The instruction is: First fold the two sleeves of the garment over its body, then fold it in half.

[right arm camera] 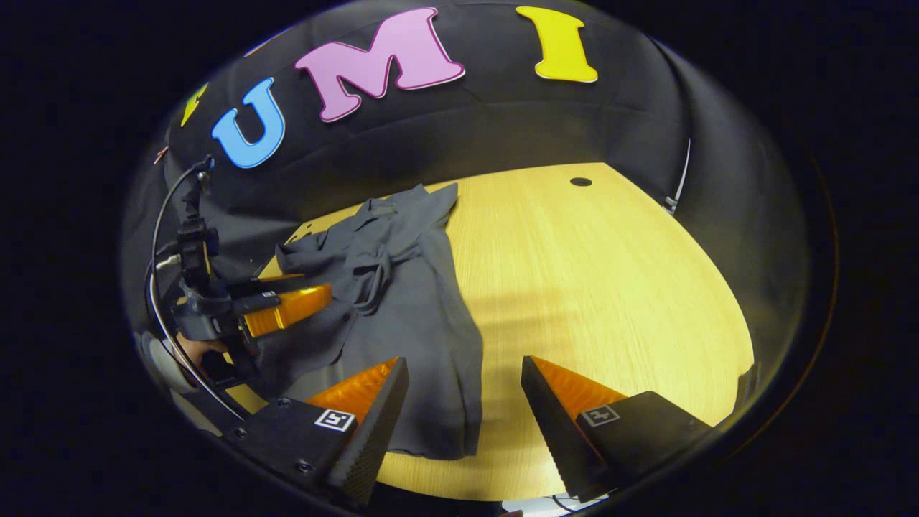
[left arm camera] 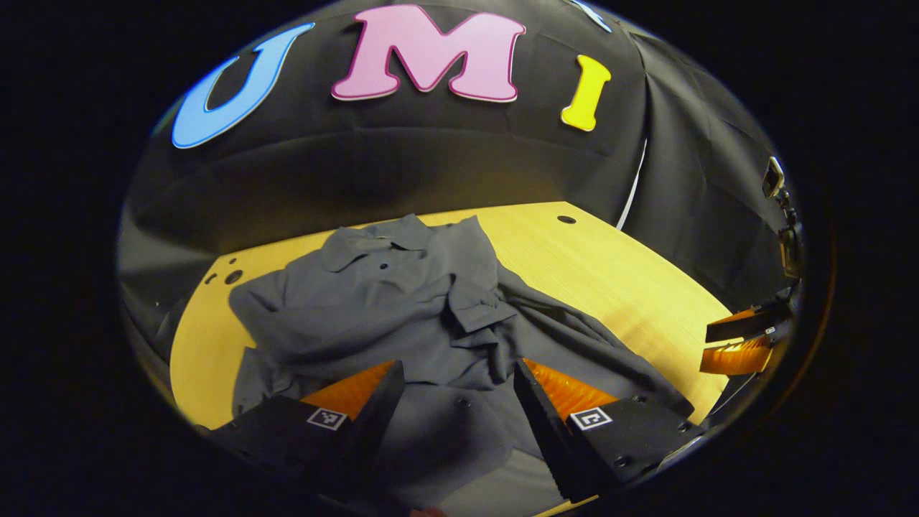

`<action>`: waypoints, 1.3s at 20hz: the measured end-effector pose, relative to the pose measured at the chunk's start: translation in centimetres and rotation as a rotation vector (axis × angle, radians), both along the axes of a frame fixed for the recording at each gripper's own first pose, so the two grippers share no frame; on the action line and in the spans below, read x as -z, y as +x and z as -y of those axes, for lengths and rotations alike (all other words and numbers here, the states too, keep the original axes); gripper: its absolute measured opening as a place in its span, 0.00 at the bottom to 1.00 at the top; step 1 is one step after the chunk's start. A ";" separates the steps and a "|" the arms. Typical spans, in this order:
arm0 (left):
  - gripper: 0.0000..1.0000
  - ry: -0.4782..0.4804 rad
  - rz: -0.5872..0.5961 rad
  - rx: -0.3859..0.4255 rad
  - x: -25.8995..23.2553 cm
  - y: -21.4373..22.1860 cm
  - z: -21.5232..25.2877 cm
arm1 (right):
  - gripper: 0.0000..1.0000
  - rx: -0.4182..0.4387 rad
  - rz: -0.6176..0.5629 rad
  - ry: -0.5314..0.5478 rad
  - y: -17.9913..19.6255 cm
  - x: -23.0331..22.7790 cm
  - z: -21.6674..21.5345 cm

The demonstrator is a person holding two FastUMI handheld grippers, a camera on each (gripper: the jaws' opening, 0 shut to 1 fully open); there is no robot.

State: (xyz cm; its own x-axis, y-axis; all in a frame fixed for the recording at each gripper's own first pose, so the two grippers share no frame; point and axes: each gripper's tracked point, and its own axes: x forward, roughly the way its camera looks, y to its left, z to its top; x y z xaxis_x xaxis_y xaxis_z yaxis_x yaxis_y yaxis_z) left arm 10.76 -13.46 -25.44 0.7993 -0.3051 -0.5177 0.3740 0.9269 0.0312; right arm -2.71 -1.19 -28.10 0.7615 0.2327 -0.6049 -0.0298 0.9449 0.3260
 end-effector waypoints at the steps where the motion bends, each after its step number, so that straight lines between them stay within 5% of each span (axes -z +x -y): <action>1: 0.97 -0.001 0.008 -0.007 -0.5 -0.8 -0.9 | 0.98 -0.010 -0.016 -0.010 -0.7 0.6 -0.4; 7: 0.97 -0.036 -0.001 -0.096 -2.5 -5.8 -7.3 | 0.98 -0.063 -0.091 -0.081 -3.5 3.5 -2.6; 17: 0.97 0.072 -0.104 -0.315 0.8 -13.1 -21.2 | 0.97 -0.070 -0.134 -0.105 -4.2 5.2 -4.3; 26: 0.97 0.075 -0.289 -0.352 8.3 -16.2 -25.3 | 0.98 -0.053 -0.173 -0.131 -4.7 6.3 -4.7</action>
